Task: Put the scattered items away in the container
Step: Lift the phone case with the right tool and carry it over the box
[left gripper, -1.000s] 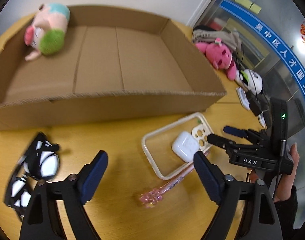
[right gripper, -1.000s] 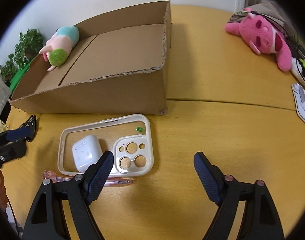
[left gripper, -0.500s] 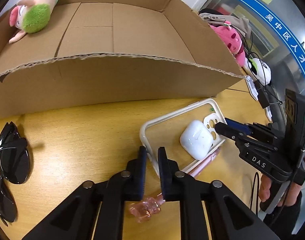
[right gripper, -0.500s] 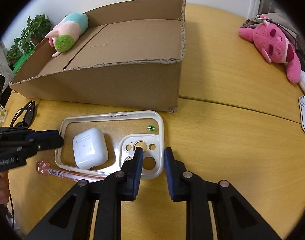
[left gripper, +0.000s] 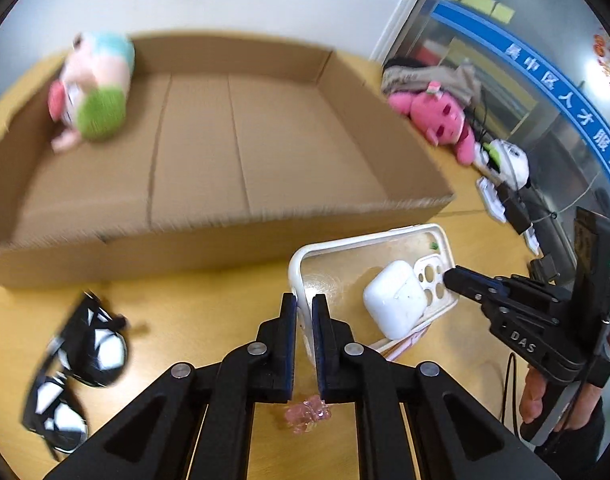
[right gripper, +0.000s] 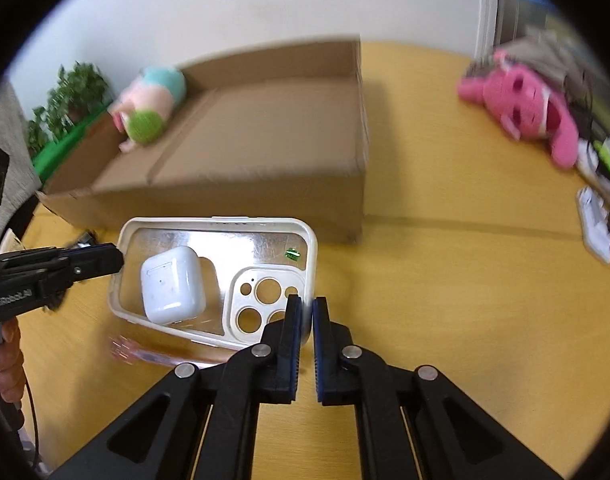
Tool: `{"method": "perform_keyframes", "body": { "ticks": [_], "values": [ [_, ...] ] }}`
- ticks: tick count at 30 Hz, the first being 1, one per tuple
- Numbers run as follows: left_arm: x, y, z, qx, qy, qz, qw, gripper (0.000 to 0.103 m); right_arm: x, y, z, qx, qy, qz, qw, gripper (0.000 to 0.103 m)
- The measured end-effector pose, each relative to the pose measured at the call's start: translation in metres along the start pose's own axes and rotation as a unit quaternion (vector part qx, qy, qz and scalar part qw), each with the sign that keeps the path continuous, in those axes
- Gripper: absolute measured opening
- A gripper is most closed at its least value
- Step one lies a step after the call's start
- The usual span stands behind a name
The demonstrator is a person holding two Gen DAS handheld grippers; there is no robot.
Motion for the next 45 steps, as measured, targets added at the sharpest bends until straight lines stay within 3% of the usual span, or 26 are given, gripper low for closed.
{"method": "perform_keyframes", "body": {
  "ticks": [6, 11, 19, 23, 28, 33, 37, 40, 45],
  "values": [
    [-0.034, -0.001, -0.049, -0.005, -0.127, 0.049, 0.9907, 0.007, -0.035, 0.027, -0.035, -0.007, -0.109, -0.041, 0.993, 0.006],
    [-0.053, 0.008, -0.076, -0.023, -0.194, 0.082, 0.9772, 0.006, -0.051, 0.049, -0.044, -0.029, -0.158, -0.065, 0.985, 0.007],
    [-0.075, 0.018, -0.096, -0.024, -0.233, 0.109, 0.966, 0.006, -0.07, 0.062, -0.046, -0.048, -0.186, -0.051, 0.98, 0.007],
    [-0.099, 0.014, -0.115, -0.022, -0.277, 0.13, 0.9518, 0.006, -0.089, 0.069, -0.056, -0.043, -0.226, -0.064, 0.971, 0.008],
    [-0.125, 0.029, -0.104, -0.027, -0.271, 0.119, 0.955, 0.006, -0.109, 0.074, -0.038, -0.045, -0.208, -0.059, 0.975, 0.008],
    [-0.144, 0.033, -0.108, -0.025, -0.289, 0.122, 0.9491, 0.006, -0.126, 0.078, -0.024, -0.052, -0.202, -0.052, 0.977, 0.008],
    [-0.154, 0.036, -0.109, -0.028, -0.302, 0.126, 0.9445, 0.006, -0.138, 0.081, -0.028, -0.052, -0.229, -0.054, 0.971, 0.008],
    [-0.151, 0.032, -0.116, -0.019, -0.314, 0.134, 0.9397, 0.006, -0.138, 0.08, -0.031, -0.057, -0.241, -0.053, 0.967, 0.008],
    [-0.106, 0.012, -0.135, -0.031, -0.341, 0.171, 0.9239, 0.006, -0.105, 0.078, -0.058, -0.045, -0.284, -0.057, 0.956, 0.008]
  ]
}}
Point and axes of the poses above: each gripper's, at about its wrist camera, not at the fingertips, and z roughly the way its jaws point, y to its left, x to its underside, the point moved 6 cm from there along z, roughly the way its jaws point, and after that the axes turned 12 degrees about -y, right-handed, at the moved point
